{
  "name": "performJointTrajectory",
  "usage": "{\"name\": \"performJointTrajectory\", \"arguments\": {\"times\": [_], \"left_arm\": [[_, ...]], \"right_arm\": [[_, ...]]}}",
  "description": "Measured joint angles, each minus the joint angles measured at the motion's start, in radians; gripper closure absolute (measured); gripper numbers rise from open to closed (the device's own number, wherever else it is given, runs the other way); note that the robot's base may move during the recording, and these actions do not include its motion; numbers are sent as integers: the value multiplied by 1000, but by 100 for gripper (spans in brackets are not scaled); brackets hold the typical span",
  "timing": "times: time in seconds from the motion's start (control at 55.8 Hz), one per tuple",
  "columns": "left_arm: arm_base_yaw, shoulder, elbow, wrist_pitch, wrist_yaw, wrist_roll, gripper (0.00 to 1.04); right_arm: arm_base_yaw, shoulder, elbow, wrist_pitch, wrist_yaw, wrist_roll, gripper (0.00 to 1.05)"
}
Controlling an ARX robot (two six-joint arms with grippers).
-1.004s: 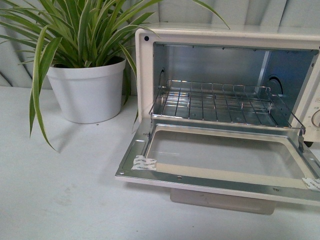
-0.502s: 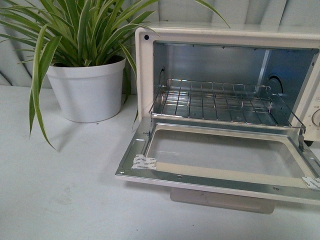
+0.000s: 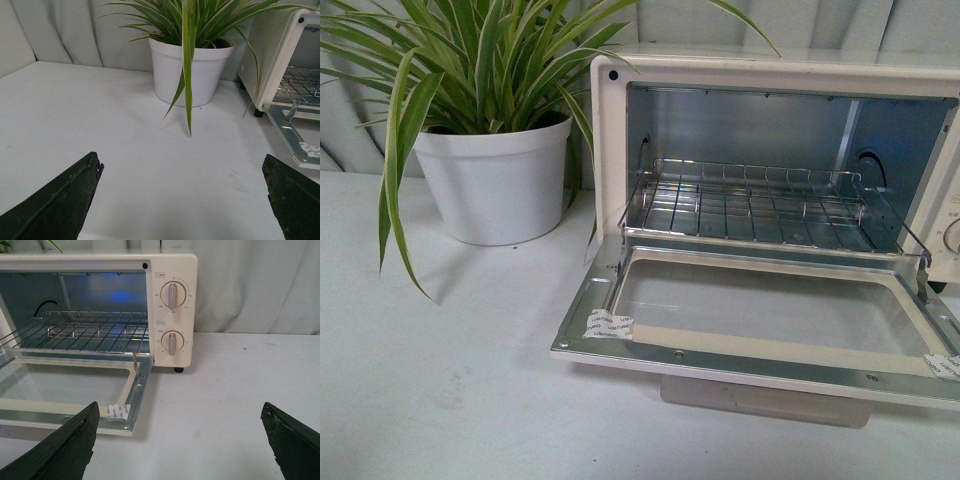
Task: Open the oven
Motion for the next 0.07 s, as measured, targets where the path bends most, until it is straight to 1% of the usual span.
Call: {"name": "performJointTrajectory", "arguments": {"times": [0.072], "left_arm": [[0,0,0,0,0,0,6]], "right_arm": [[0,0,0,0,0,0,9]]}}
